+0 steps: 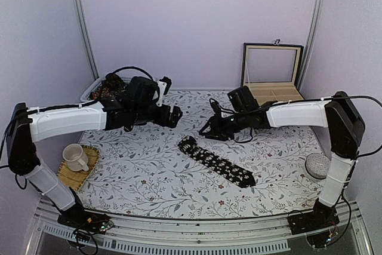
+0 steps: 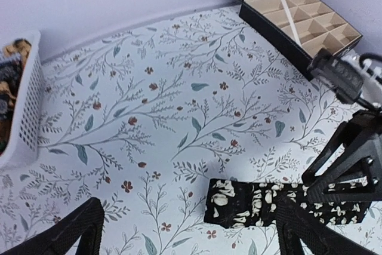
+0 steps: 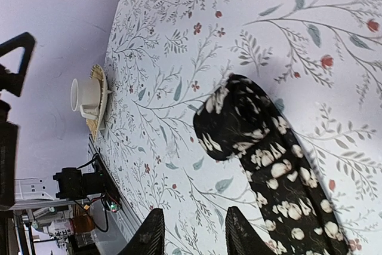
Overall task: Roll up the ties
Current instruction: Roll the tie at the center of the board.
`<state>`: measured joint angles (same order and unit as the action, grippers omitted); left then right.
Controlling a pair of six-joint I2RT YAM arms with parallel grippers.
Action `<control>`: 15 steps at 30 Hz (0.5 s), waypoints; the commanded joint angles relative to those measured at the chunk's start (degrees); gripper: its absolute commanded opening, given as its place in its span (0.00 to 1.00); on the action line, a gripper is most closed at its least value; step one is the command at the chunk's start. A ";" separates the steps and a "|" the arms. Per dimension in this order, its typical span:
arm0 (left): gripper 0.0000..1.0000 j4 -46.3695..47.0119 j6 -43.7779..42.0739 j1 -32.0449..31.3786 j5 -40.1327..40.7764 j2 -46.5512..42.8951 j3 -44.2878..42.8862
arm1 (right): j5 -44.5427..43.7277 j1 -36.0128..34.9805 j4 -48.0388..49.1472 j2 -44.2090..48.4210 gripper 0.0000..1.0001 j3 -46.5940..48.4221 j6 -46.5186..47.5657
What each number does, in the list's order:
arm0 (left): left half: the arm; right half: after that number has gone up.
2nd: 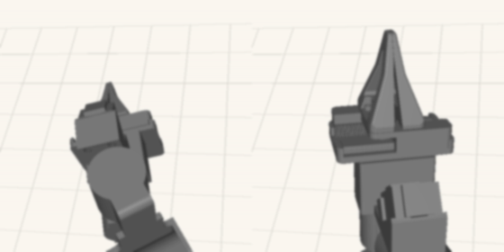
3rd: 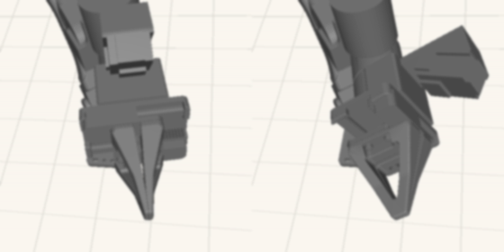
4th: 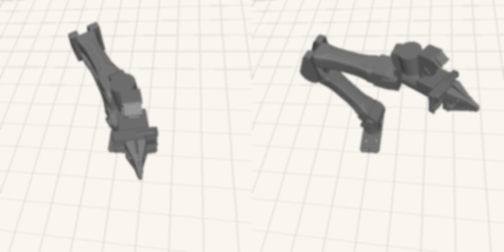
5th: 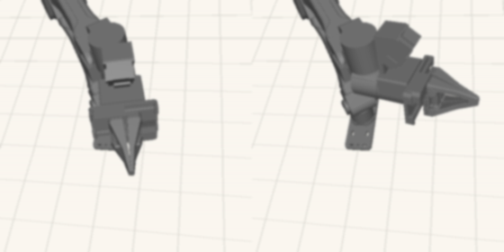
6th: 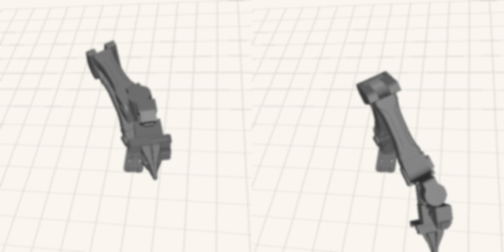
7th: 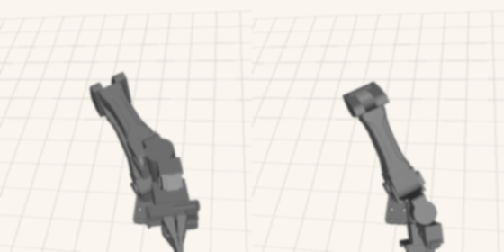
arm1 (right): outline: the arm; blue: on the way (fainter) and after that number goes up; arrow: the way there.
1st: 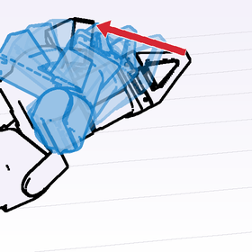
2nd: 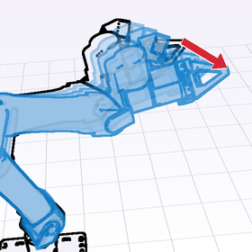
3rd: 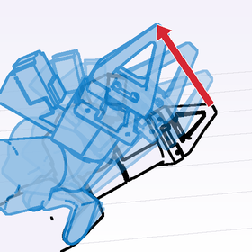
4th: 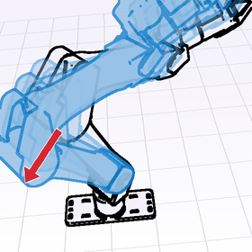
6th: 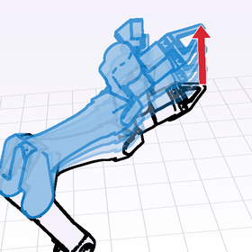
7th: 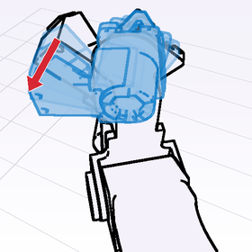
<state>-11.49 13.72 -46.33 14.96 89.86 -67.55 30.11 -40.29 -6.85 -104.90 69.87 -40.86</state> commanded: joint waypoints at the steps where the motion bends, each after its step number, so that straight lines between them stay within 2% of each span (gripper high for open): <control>1: 1.00 7.71 6.78 5.41 -16.51 0.30 9.64 | -0.43 -2.79 -0.31 -7.59 0.34 6.51 -0.81; 8: 0.94 13.66 8.75 11.38 -23.40 4.41 14.53 | 1.73 -4.12 1.61 -16.18 0.30 13.38 -3.78; 15: 0.94 19.64 9.19 15.84 -27.87 8.72 15.79 | 1.13 -4.05 1.96 -20.69 0.29 15.69 -4.99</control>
<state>2.02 21.85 -33.01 -7.79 96.25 -52.49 31.00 -44.56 -5.58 -120.16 83.22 -44.64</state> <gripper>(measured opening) 0.939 0.294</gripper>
